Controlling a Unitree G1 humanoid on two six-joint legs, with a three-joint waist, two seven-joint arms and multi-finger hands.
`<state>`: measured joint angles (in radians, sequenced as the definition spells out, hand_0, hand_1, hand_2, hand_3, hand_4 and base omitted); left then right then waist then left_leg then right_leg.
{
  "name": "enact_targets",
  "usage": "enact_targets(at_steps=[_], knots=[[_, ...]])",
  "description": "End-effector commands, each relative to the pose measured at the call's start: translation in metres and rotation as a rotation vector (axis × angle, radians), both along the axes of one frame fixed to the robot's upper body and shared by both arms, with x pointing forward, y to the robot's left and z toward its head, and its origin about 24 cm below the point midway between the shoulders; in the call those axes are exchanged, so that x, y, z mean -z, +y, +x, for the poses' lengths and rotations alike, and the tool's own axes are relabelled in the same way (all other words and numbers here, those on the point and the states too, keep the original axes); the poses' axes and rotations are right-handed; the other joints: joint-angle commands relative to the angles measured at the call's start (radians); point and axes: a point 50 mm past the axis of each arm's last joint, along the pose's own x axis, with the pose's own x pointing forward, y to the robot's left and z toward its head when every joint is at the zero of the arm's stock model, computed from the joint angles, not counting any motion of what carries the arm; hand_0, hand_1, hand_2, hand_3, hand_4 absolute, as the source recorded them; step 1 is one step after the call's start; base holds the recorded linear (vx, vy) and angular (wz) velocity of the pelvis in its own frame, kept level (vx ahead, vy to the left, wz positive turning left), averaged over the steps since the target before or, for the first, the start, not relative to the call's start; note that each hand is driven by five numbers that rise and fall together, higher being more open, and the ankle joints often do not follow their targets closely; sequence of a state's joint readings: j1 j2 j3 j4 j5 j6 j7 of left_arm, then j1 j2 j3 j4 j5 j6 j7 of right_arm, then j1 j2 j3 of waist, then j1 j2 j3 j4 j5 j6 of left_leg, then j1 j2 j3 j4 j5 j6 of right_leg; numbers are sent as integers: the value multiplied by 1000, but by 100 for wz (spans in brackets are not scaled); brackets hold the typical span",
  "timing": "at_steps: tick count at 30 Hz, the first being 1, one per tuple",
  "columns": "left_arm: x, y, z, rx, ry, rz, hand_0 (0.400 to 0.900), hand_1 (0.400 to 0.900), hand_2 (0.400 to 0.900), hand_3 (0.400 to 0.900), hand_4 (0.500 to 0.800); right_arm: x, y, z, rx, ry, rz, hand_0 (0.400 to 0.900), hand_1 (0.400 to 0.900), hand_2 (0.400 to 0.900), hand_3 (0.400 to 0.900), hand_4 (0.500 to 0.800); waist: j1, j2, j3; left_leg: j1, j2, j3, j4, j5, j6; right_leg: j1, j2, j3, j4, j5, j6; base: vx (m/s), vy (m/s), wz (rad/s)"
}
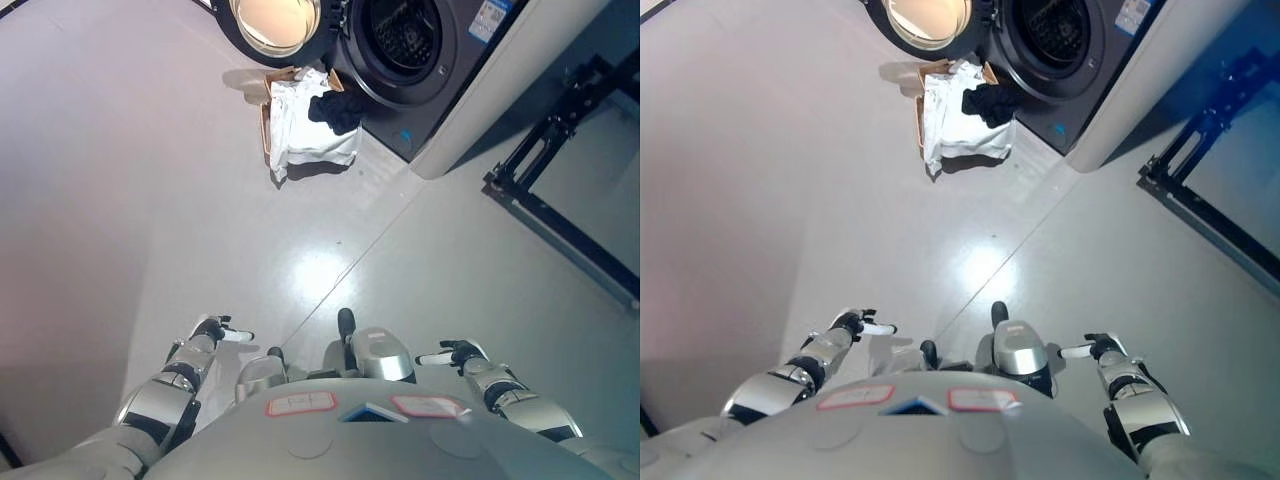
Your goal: Put the clothes in the basket into the washing machine.
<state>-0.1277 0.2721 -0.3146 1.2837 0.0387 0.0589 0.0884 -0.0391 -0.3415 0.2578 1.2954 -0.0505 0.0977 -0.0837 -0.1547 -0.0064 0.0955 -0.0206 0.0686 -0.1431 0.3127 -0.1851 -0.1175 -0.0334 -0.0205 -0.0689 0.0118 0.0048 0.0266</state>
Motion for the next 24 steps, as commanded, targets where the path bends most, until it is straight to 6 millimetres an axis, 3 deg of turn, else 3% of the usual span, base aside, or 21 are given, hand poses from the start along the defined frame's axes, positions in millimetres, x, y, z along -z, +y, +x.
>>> enact_targets(at_steps=[1, 3, 4, 5, 7, 8, 9, 12, 14, 16, 17, 18, 20, 22, 24], knots=[[-16, 12, 31, 38, -138, 56, 900, 900, 900, 900, 800, -19, -27, 33, -21, -99, -103, 900, 900, 900, 900, 800, 59, -15, 45, 45, -28, 59, 326, 333, 57, -80, 25, 64, 97, 60, 10, 350, -408, 6], [-19, 11, 36, 37, -161, 50, 900, 900, 900, 900, 800, -20, -28, 35, -14, -110, -112, 900, 900, 900, 900, 800, 87, -35, 62, -51, -22, 105, 400, 331, 65, -35, 26, 69, 94, 34, -6, 307, -270, -12], [-17, 8, 34, 36, -161, 41, 900, 900, 900, 900, 800, -20, -27, 38, -18, -118, -112, 900, 900, 900, 900, 800, 108, -39, 67, -125, -43, 117, 397, 305, 73, -9, 31, 76, 88, 22, -14, 340, -167, -30], [-16, 8, 31, 33, -153, 40, 900, 900, 900, 900, 800, -20, -26, 39, -22, -122, -112, 900, 900, 900, 900, 800, 124, -40, 71, -187, -62, 137, 362, 284, 82, 22, 36, 87, 78, 14, -14, 404, -161, -35], [-12, 9, 22, 21, -128, 45, 900, 900, 900, 900, 800, -20, -24, 42, -29, -130, -109, 900, 900, 900, 900, 800, 150, -40, 71, -277, -55, 174, 273, 284, 83, 81, 46, 101, 47, -11, -9, 416, -105, -39], [-11, 10, 17, 12, -111, 50, 900, 900, 900, 900, 800, -20, -23, 42, -32, -130, -107, 900, 900, 900, 900, 800, 164, -35, 70, -303, -44, 189, 181, 301, 79, 110, 57, 111, 39, -25, -7, 668, -20, -67], [-8, 14, 7, -6, -82, 62, 900, 900, 900, 900, 800, -19, -21, 41, -47, -125, -106, 900, 900, 900, 900, 800, 190, -5, 59, -330, -24, 189, -71, 340, 71, 164, 91, 136, 19, -56, 3, 743, 21, -81], [-5, 18, -4, -15, -46, 74, 900, 900, 900, 900, 800, -18, -21, 38, -92, -99, -122, 900, 900, 900, 900, 800, 232, 8, 46, -334, -30, 215, -397, 385, 57, 275, 95, 201, -5, -115, 11, 638, 36, -83], [-5, 19, -7, -19, -37, 77, 900, 900, 900, 900, 800, -19, -22, 39, -105, -96, -130, 900, 900, 900, 900, 800, 240, 4, 41, -398, -20, 239, -400, 368, 46, 302, 84, 222, -7, -139, 15, 371, 46, -48], [-3, 18, -12, -14, -17, 75, 900, 900, 900, 900, 800, -18, -23, 37, -125, -78, -130, 900, 900, 900, 900, 800, 245, 9, 20, -383, 2, 330, -400, 413, 47, 356, 75, 242, 1, -173, 21, 528, 106, -55], [-2, 20, -16, -24, -9, 75, 900, 900, 900, 900, 800, -17, -21, 36, -143, -64, -125, 900, 900, 900, 900, 800, 257, 10, 6, -372, 3, 335, -400, 431, 63, 377, 71, 257, 10, -197, 22, 711, 166, -90], [-3, 23, -17, -35, -8, 81, 900, 900, 900, 900, 800, -17, -19, 38, -159, -59, -122, 900, 900, 900, 900, 800, 266, 0, -11, -368, -13, 300, -400, 457, 69, 385, 53, 265, 27, -204, 24, 666, 174, -83], [-5, 28, -13, -32, -18, 91, 900, 900, 900, 900, 800, -15, -15, 37, -159, -58, -106, 900, 900, 900, 900, 800, 281, -33, -50, -351, -34, 278, -394, 500, 65, 371, 26, 267, 109, -157, 54, 610, 154, -39], [-7, 28, -8, -24, -33, 89, 900, 900, 900, 900, 800, -12, -8, 36, -172, -60, -80, 900, 900, 900, 900, 800, 281, -57, -59, -297, -61, 273, -386, 472, 91, 313, 8, 259, 283, 42, 135, 510, 117, -14], [-11, 32, -1, -34, -58, 94, 900, 900, 900, 900, 800, -13, -5, 42, -184, -80, -74, 900, 900, 900, 900, 800, 269, -47, -41, -231, -75, 263, -380, 429, 117, 216, 25, 235, 504, 221, 179, 436, 137, 2]])
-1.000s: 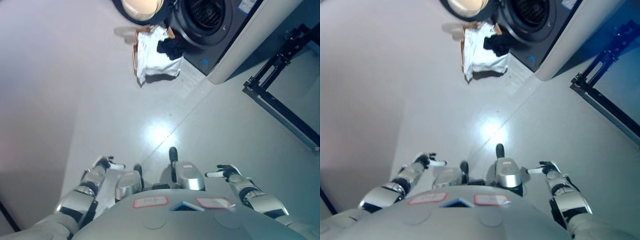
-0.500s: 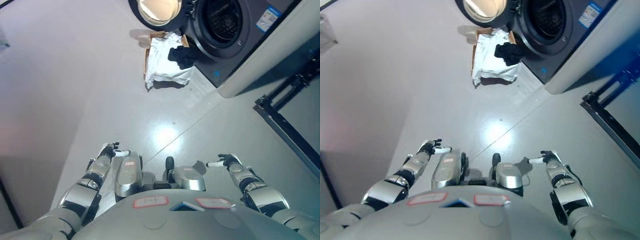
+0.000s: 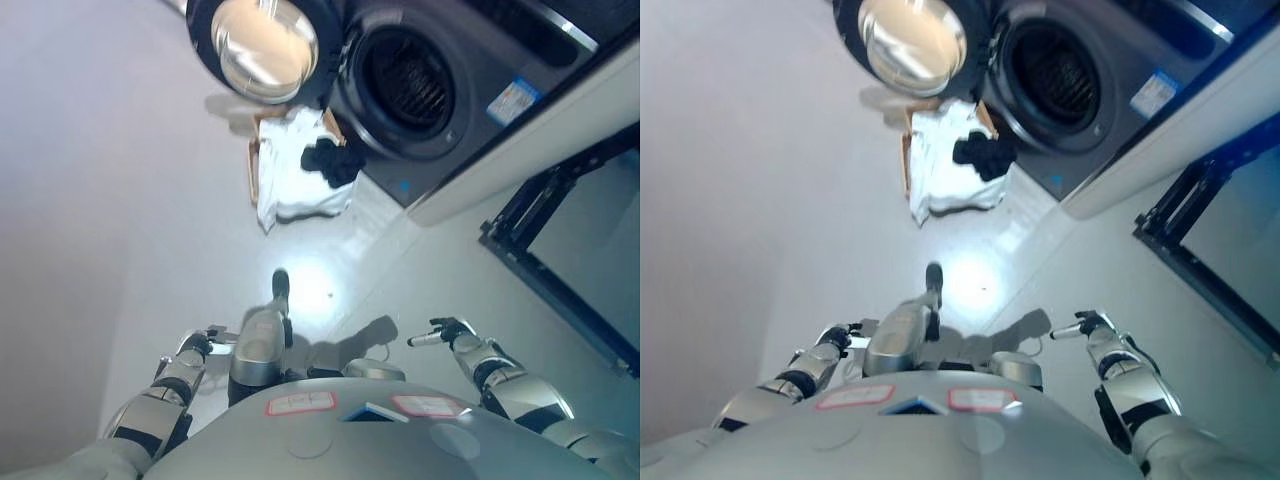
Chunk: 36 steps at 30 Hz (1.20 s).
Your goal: Put the clothes in the basket into the washing machine.
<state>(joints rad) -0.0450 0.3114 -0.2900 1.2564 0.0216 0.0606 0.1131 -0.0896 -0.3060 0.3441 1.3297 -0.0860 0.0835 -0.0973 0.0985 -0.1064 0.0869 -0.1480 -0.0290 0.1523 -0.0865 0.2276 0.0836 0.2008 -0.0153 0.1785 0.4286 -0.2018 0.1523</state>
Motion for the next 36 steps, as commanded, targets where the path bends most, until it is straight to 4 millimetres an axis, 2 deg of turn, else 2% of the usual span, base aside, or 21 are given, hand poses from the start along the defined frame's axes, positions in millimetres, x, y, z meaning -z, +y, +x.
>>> enact_targets(at_steps=[1, 2, 4, 5, 6, 7, 9, 10, 11, 13, 16, 19, 20, 21, 22, 24, 26, 28, 31, 34, 36], knots=[[-14, 15, 31, 31, -103, 55, 900, 900, 900, 900, 800, -16, -20, 32, -72, -96, -65, 900, 900, 900, 900, 800, 4, 63, -16, -59, 22, -41, 16, -4, -72, -62, 26, -43, 179, 464, 54, 405, 210, 9], [-16, 15, 35, 40, -116, 59, 900, 900, 900, 900, 800, -17, -17, 36, -84, -108, -55, 900, 900, 900, 900, 800, -6, 81, 6, -24, 30, -47, 14, -18, -60, -120, 36, -78, 266, 470, 54, 402, 254, 17], [-17, 13, 40, 63, -122, 60, 900, 900, 900, 900, 800, -16, -9, 42, -110, -127, -41, 900, 900, 900, 900, 800, -28, 107, 32, 57, 33, -67, 0, -50, -44, -228, -3, -155, 363, 427, 26, 455, 226, 44], [-15, 4, 43, 127, -110, 47, 900, 900, 900, 900, 800, -35, 8, 100, -192, -214, -47, 900, 900, 900, 900, 800, -3, 115, 23, 96, 17, -102, -1, -67, -36, -258, -35, -209, 317, 368, 3, 502, 139, 76], [-16, 6, 45, 90, -118, 42, 900, 900, 900, 900, 800, -29, 2, 79, -213, -206, -42, 900, 900, 900, 900, 800, -34, 126, 38, 125, 17, -122, -1, -76, -41, -327, -44, -226, 296, 327, -11, 505, 75, 87], [-20, 7, 54, 84, -149, 42, 900, 900, 900, 900, 800, -27, -4, 68, -197, -203, -55, 900, 900, 900, 900, 800, -63, 132, 50, 150, 19, -134, -1, -93, -47, -369, -65, -251, 238, 274, -29, 423, -5, 69], [-18, -1, 57, 123, -150, 32, 900, 900, 900, 900, 800, -20, -3, 54, -179, -161, -57, 900, 900, 900, 900, 800, -91, 131, 61, 190, 7, -175, -1, -131, -60, -388, -107, -277, 47, 269, -29, 441, -85, 75], [-18, 3, 52, 110, -131, 41, 900, 900, 900, 900, 800, -31, -5, 73, -221, -221, -62, 900, 900, 900, 900, 800, -106, 114, 60, 209, 0, -188, -1, -154, -74, -392, -109, -251, -84, 289, -17, 469, -158, 85], [-20, 2, 59, 124, -146, 40, 900, 900, 900, 900, 800, -34, -5, 77, -216, -252, -61, 900, 900, 900, 900, 800, -118, 100, 59, 233, -5, -198, -1, -183, -85, -389, -119, -234, -198, 307, -6, 510, -209, 88], [-18, 0, 56, 125, -155, 36, 900, 900, 900, 900, 800, -31, -1, 73, -241, -247, -52, 900, 900, 900, 900, 800, -128, 74, 68, 277, -7, -222, -1, -227, -95, -377, -150, -244, -351, 358, 20, 447, -203, 81], [-16, -1, 51, 107, -145, 28, 900, 900, 900, 900, 800, -26, 2, 66, -259, -211, -50, 900, 900, 900, 900, 800, -126, 42, 64, 312, -16, -256, 7, -264, -103, -332, -157, -206, -396, 374, 24, 311, -182, 77], [-10, 5, 31, 65, -81, 41, 900, 900, 900, 900, 800, -22, 5, 63, -304, -174, -57, 900, 900, 900, 900, 800, -112, 39, 50, 301, 9, -287, 30, -275, -128, -313, -155, -262, -363, 349, 10, 206, -204, 95], [-10, 3, 33, 84, -81, 42, 900, 900, 900, 900, 800, -24, 3, 65, -301, -190, -65, 900, 900, 900, 900, 800, -116, 37, 54, 270, 10, -283, 66, -280, -136, -305, -163, -289, -364, 339, 5, -125, -223, 217], [-16, -4, 56, 141, -136, 53, 900, 900, 900, 900, 800, -34, -3, 80, -265, -265, -82, 900, 900, 900, 900, 800, -133, 27, 101, 114, 33, -136, 186, -270, -149, -305, -202, -355, -353, 322, 1, -192, -161, 179], [-17, -4, 57, 141, -137, 54, 900, 900, 900, 900, 800, -34, -3, 80, -265, -265, -82, 900, 900, 900, 900, 800, -136, 25, 95, 105, 30, -139, 189, -268, -148, -312, -205, -356, -353, 324, 1, -369, -165, 177], [-28, -6, 84, 177, -218, 71, 900, 900, 900, 900, 800, -49, -6, 105, -267, -356, -102, 900, 900, 900, 900, 800, -143, 40, 146, -40, 69, -11, 245, -222, -136, -372, -224, -410, -326, 320, -4, -348, -66, 61], [-39, -5, 102, 182, -284, 88, 900, 900, 900, 900, 800, -69, 10, 141, -381, -459, -119, 900, 900, 900, 900, 800, -138, 59, 172, -87, 68, -24, 195, -198, -127, -476, -206, -409, -283, 309, -11, -339, 0, -8], [-54, -5, 128, 180, -374, 115, 900, 900, 900, 900, 800, -97, 25, 178, -468, -599, -135, 900, 900, 900, 900, 800, -131, 62, 206, -188, 75, 1, 197, -167, -128, -597, -206, -403, -241, 310, -19, -338, 7, 0], [-64, 3, 139, 127, -417, 149, 900, 900, 900, 900, 800, -140, 38, 219, -586, -756, -206, 900, 900, 900, 900, 800, -108, 55, 221, -289, 85, 11, 215, -151, -131, -702, -202, -387, -226, 309, -21, -115, 11, -33], [-74, 11, 149, 82, -445, 190, 900, 900, 900, 900, 800, -197, 50, 259, -675, -933, -292, 900, 900, 900, 900, 800, -98, 45, 248, -377, 102, 19, 239, -145, -140, -795, -203, -386, -195, 312, -17, -97, -26, -16], [-83, 16, 159, 56, -476, 214, 900, 900, 900, 900, 800, -232, 59, 275, -690, -1061, -305, 900, 900, 900, 900, 800, -99, 42, 263, -456, 112, 10, 270, -142, -147, -861, -210, -389, -166, 311, -17, -63, -59, 10]])
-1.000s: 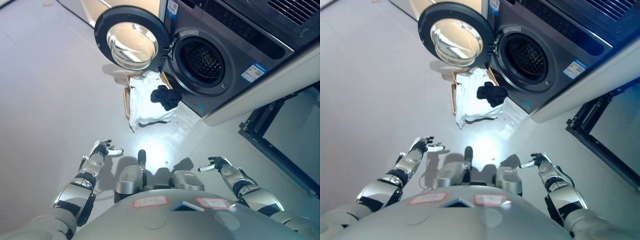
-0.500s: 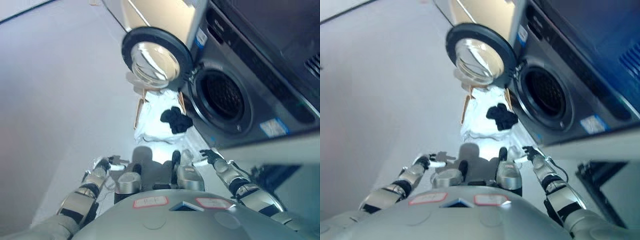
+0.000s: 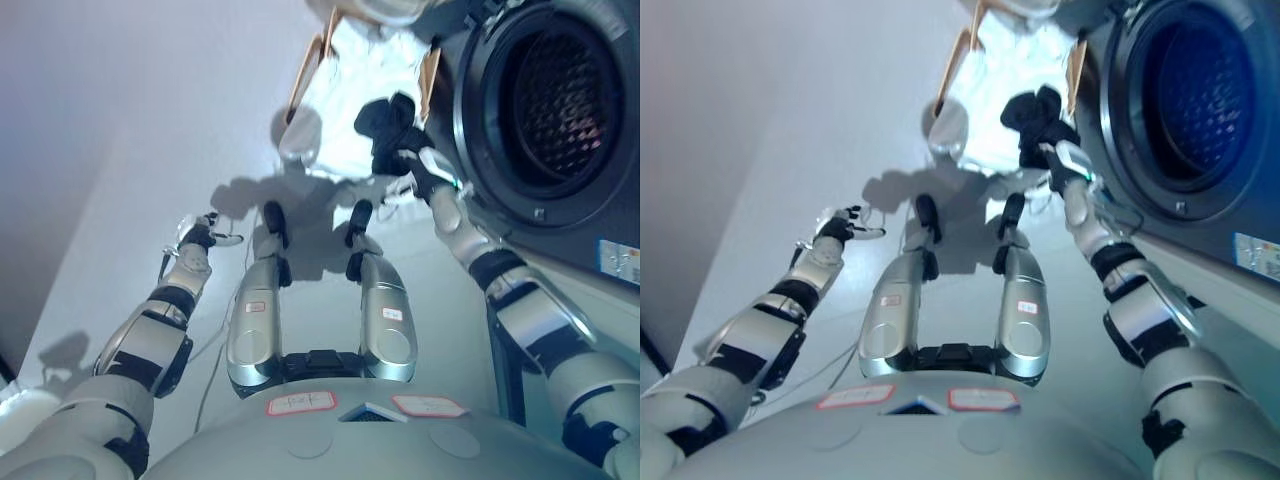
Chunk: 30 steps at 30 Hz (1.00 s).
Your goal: Put the clothes in the basket into the washing machine.
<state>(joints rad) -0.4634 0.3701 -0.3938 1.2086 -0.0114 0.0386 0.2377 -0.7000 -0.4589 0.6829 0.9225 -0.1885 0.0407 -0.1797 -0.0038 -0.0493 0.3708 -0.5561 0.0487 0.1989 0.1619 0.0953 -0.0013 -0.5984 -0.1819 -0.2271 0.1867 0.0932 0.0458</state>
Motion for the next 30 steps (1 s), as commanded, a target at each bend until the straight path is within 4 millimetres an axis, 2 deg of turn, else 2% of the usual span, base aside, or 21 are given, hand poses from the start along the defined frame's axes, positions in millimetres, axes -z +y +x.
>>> enact_targets(at_steps=[1, 3, 5, 7, 8, 11, 12, 15, 18, 22, 27, 30], knots=[[-2, 23, -8, -110, -9, 54, 900, 900, 900, 900, 800, -67, -5, 24, -32, -285, -57, 900, 900, 900, 900, 800, 4, -14, -19, -78, 40, -52, 44, -36, -75, -81, -41, 20, 103, -16, 99, 4, -74, 17], [-9, 23, -1, -121, -45, 60, 900, 900, 900, 900, 800, -99, -3, 31, -61, -410, -109, 900, 900, 900, 900, 800, 2, -11, -13, -151, 53, -63, 90, -46, -78, -145, -46, 17, 155, -32, 99, -21, -63, 16], [-17, 23, 8, -119, -98, 76, 900, 900, 900, 900, 800, -132, -2, 37, -96, -560, -263, 900, 900, 900, 900, 800, 3, -6, 0, -236, 67, -85, 172, -71, -79, -214, -49, 23, 235, -63, 93, -77, -71, 14], [-28, 20, 19, -127, -168, 77, 900, 900, 900, 900, 800, -159, -12, 41, -88, -700, -536, 900, 900, 900, 900, 800, 5, 2, 3, -339, 77, -106, 304, -117, -84, -302, -49, 32, 353, -111, 82, -90, -57, 7], [-32, 18, 23, -133, -192, 80, 900, 900, 900, 900, 800, -168, -13, 43, -78, -720, -571, 900, 900, 900, 900, 800, 8, 7, 8, -376, 81, -113, 360, -136, -84, -337, -49, 32, 407, -130, 74, -91, -43, 1], [-40, 11, 33, -137, -241, 70, 900, 900, 900, 900, 800, -180, -21, 49, -27, -738, -725, 900, 900, 900, 900, 800, 13, 18, -17, -527, 74, -143, 544, -201, -83, -480, -44, 44, 588, -208, 51, -60, -47, 3], [-42, 8, 36, -134, -246, 63, 900, 900, 900, 900, 800, -177, -18, 51, -35, -734, -738, 900, 900, 900, 900, 800, 12, 20, -20, -557, 76, -149, 583, -215, -85, -510, -40, 47, 617, -225, 46, -54, -34, 2], [-60, 2, 52, -144, -325, 44, 900, 900, 900, 900, 800, -192, -32, 54, 48, -728, -775, 900, 900, 900, 900, 800, 8, 33, -39, -706, 64, -168, 743, -262, -77, -661, -46, 69, 777, -282, 26, -58, -24, 5], [-66, 2, 57, -156, -351, 37, 900, 900, 900, 900, 800, -198, -37, 55, 75, -719, -778, 900, 900, 900, 900, 800, 12, 34, -51, -777, 60, -180, 823, -290, -74, -726, -53, 79, 847, -312, 13, -27, -7, -3], [-78, 6, 64, -168, -393, 16, 900, 900, 900, 900, 800, -195, -53, 55, 148, -648, -760, 900, 900, 900, 900, 800, 17, 39, -38, -880, 70, -189, 987, -356, -64, -837, -62, 111, 1014, -371, -3, -46, -16, -2], [-94, 23, 70, -236, -419, 13, 900, 900, 900, 900, 800, -200, -70, 55, 232, -569, -744, 900, 900, 900, 900, 800, 24, 33, -7, -985, 84, -193, 1228, -447, -58, -944, -76, 137, 1237, -449, -23, -28, 0, -7], [-109, 32, 77, -264, -450, 19, 900, 900, 900, 900, 800, -193, -90, 50, 307, -492, -701, 900, 900, 900, 900, 800, 30, 41, 36, -1013, 89, -196, 1375, -505, -55, -971, -82, 151, 1372, -495, -26, -6, 15, -6]])
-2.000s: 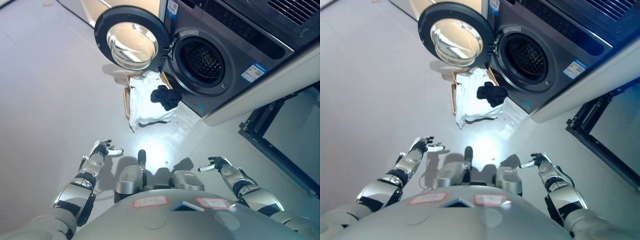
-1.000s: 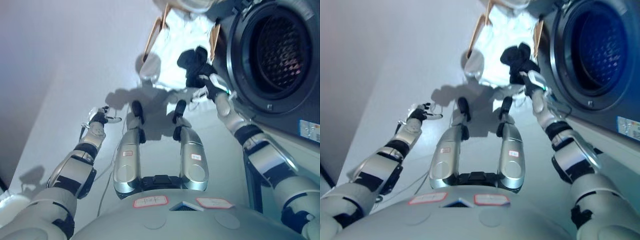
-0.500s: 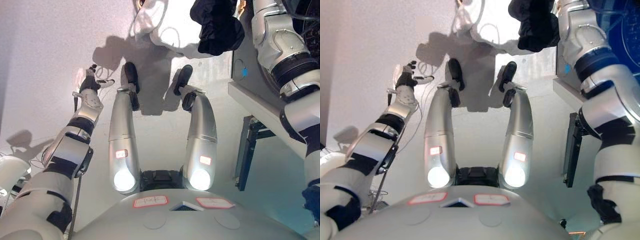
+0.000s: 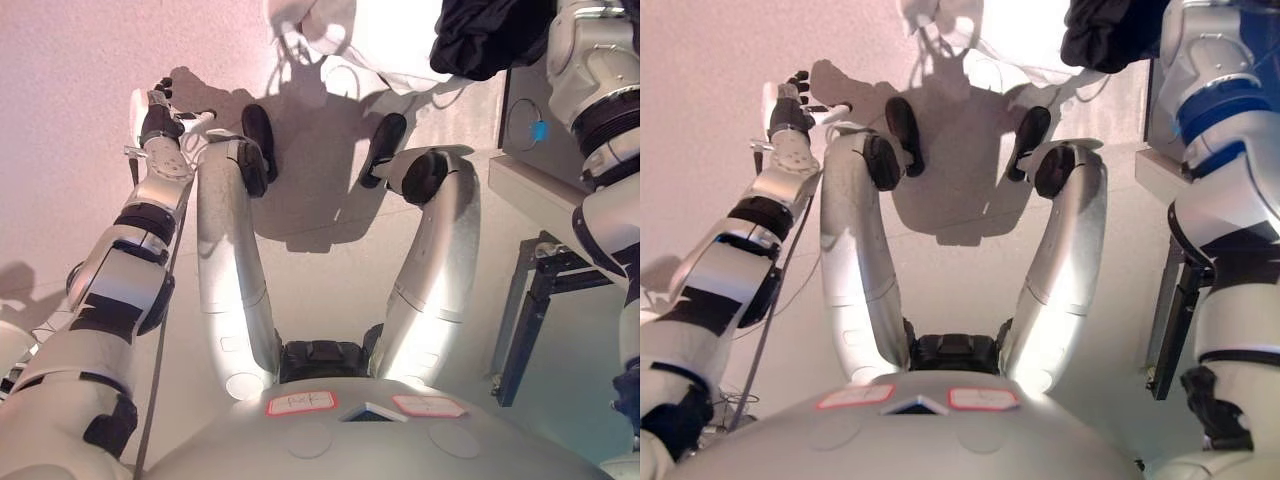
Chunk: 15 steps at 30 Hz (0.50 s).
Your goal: Put the clothes in the basket into the washing machine.
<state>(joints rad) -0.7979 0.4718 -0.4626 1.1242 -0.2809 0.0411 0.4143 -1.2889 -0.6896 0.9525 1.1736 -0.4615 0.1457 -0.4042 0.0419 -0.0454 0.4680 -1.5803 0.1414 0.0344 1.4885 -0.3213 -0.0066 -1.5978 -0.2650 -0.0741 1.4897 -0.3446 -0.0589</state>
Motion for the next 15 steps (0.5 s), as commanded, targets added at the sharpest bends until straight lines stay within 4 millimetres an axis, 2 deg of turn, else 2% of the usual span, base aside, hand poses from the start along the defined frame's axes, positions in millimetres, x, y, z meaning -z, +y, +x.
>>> enact_targets(at_steps=[1, 4, 7, 15], knots=[[9, 34, -16, -143, 30, 13, 900, 900, 900, 900, 800, 17, -32, -9, 142, 59, 57, 900, 900, 900, 900, 800, -15, 36, -43, 11, 6, -30, 80, -102, -51, 28, -5, -1, 101, -70, 80, -13, 6, -8], [-8, 38, -8, -156, -7, 5, 900, 900, 900, 900, 800, 20, -36, -9, 167, 92, 87, 900, 900, 900, 900, 800, -6, 29, 2, 10, 20, -30, 163, -142, -49, 28, -11, 6, 181, -108, 72, -7, -10, -8], [-14, 46, -8, -183, -16, 9, 900, 900, 900, 900, 800, 21, -35, -8, 158, 104, 135, 900, 900, 900, 900, 800, 0, 18, 12, 10, 18, -36, 190, -155, -46, 28, -10, 7, 216, -127, 64, 18, -2, -5], [-14, 55, -12, -180, -12, 3, 900, 900, 900, 900, 800, 42, -23, -5, 90, 251, 213, 900, 900, 900, 900, 800, 1, 4, -58, 11, -5, -58, 145, -137, -54, 28, 7, -4, 164, -104, 67, 38, -15, 2]])
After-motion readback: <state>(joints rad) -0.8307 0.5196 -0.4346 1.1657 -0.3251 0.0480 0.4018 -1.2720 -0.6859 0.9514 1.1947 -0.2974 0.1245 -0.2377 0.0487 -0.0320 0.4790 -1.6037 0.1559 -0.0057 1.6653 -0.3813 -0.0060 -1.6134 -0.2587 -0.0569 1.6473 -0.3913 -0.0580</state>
